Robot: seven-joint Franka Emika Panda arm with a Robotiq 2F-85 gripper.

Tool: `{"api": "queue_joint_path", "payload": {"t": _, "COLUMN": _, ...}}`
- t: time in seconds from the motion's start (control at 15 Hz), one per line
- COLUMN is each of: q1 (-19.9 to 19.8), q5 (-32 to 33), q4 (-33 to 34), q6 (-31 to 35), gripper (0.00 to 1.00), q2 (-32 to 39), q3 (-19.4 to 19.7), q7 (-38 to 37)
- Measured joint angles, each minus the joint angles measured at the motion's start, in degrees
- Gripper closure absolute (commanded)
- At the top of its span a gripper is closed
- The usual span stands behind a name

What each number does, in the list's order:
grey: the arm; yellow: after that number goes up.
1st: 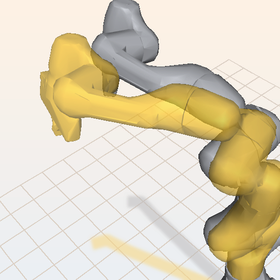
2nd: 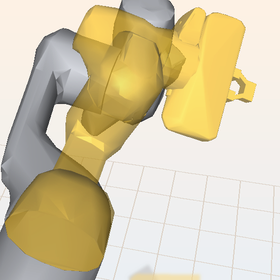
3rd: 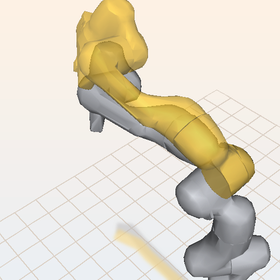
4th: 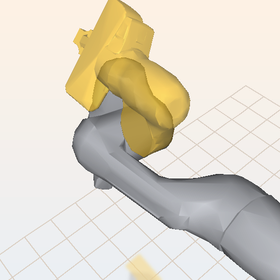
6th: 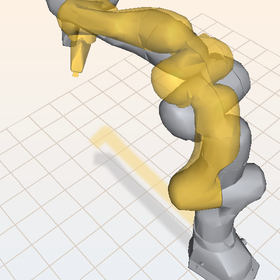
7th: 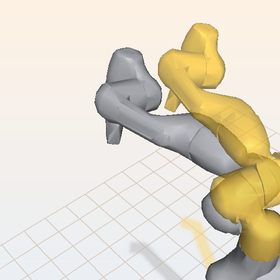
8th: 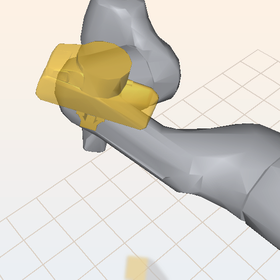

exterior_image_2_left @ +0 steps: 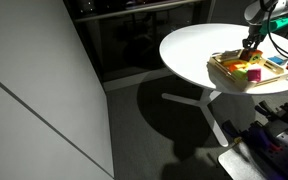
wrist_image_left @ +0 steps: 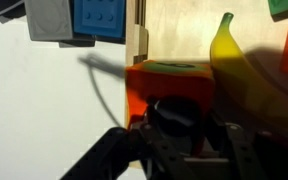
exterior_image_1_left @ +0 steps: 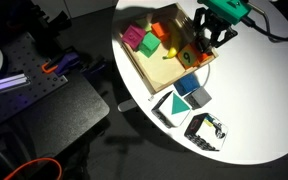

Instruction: Remove the plush block from the wooden tray

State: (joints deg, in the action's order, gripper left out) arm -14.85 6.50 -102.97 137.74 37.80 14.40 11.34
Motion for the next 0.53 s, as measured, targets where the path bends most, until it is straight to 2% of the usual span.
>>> {"api": "queue_joint_path", "payload": {"t": 0.2, "q1": 0.50, "q5": 0.39, "q4": 1.04, "q6": -3.36, "gripper": 0.98, "q2": -0.44, "q3": -0.02, "q7": 0.00}}
{"api": "queue_joint_path", "payload": {"t": 0.33, "q1": 0.69, "q5": 0.48, "q4": 1.52, "q6": -5.19, "gripper": 1.00, "q2": -0.76, "q3": -0.04, "q7": 0.00}}
{"api": "queue_joint_path", "payload": {"t": 0.53, "q1": 0.70, "q5": 0.49, "q4": 1.93, "q6": -6.87, "gripper": 0.98, "q2": -1.02, "q3": -0.09, "q7": 0.00}}
